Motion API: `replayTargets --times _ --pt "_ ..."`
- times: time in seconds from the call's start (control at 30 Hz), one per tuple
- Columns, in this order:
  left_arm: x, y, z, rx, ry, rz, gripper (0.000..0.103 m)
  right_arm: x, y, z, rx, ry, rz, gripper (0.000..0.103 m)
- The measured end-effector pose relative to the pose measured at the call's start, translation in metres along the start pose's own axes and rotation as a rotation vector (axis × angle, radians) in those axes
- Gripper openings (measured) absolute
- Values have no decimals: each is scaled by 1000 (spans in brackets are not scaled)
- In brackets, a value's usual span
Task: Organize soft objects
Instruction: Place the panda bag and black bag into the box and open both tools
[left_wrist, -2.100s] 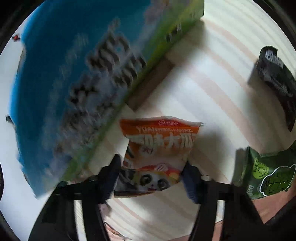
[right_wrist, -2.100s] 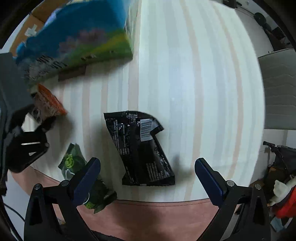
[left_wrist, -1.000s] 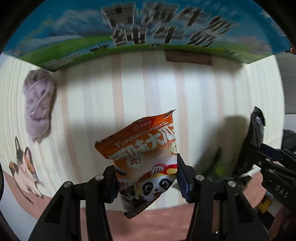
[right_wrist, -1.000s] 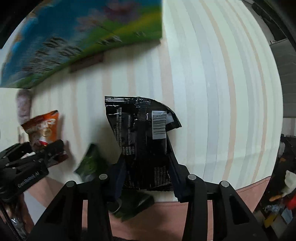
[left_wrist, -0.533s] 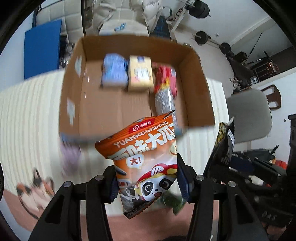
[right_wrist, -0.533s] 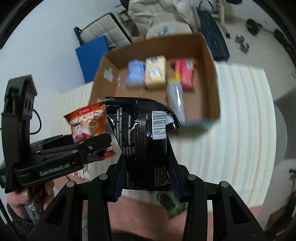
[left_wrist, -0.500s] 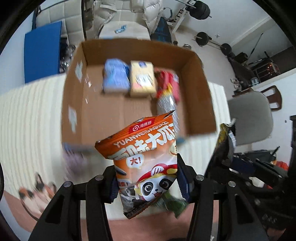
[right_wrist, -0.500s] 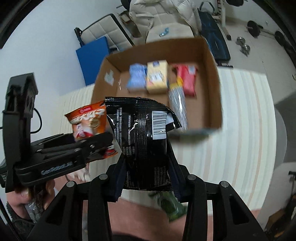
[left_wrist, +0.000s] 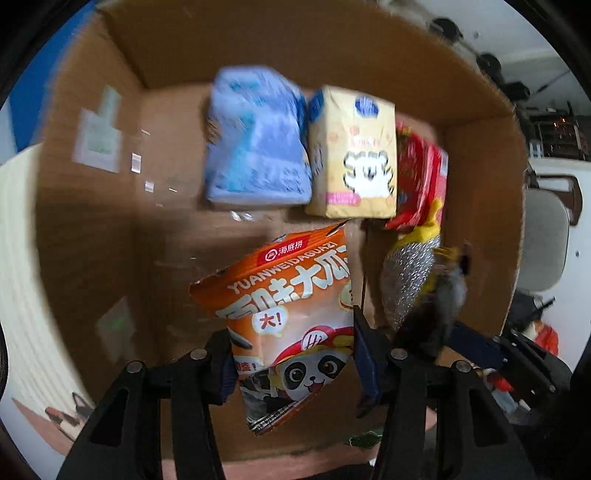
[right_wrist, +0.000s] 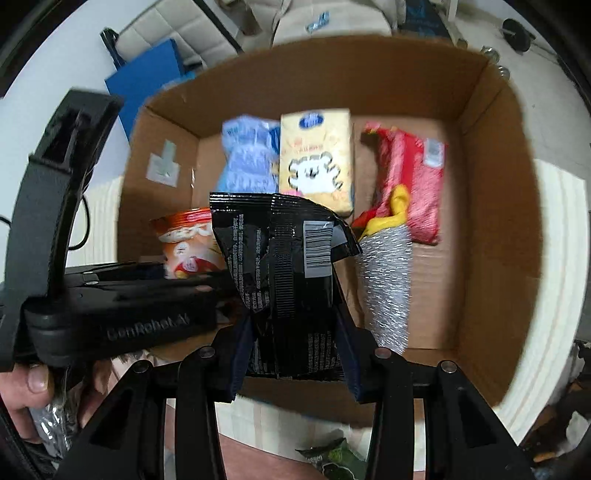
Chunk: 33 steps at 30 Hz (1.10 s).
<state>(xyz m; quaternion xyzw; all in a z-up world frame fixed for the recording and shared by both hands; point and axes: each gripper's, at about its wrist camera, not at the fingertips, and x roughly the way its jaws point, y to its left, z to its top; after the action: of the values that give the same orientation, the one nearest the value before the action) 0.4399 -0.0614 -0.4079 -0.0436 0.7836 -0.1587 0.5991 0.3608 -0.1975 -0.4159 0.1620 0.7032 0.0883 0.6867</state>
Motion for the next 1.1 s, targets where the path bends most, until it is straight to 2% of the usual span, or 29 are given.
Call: replayTargets --times 0.07,0.2,0.37,0.6,0.7,0.77,0.8,0.83,0.9,1.1 --pt "16 3 6 6 28 15 49 17 -4 2 12 35 9 45" --pt "39 2 11 13 73 25 49 41 -11 2 2 76 -36 45" --pt "57 -12 7 47 99 32 50 47 -27 2 5 78 -86 45" --pt "60 -17 -6 70 100 68 50 52 -34 1 -22 71 -156 45" --pt "56 -12 -12 41 110 79 51 48 -34 0 -18 62 -173 48" --pt "47 -10 -16 39 87 95 54 41 -32 1 -27 55 -171 66" --pt "41 -10 -18 45 62 111 61 38 -30 2 -31 49 -172 90" --pt "34 -11 -22 57 37 130 77 29 -28 1 -39 20 -184 97" --pt "23 -10 -29 49 3 129 93 19 -24 -1 -56 -9 -202 97" --pt "-17 -10 -56 31 -141 181 100 -2 -13 -11 -71 -49 -245 103"
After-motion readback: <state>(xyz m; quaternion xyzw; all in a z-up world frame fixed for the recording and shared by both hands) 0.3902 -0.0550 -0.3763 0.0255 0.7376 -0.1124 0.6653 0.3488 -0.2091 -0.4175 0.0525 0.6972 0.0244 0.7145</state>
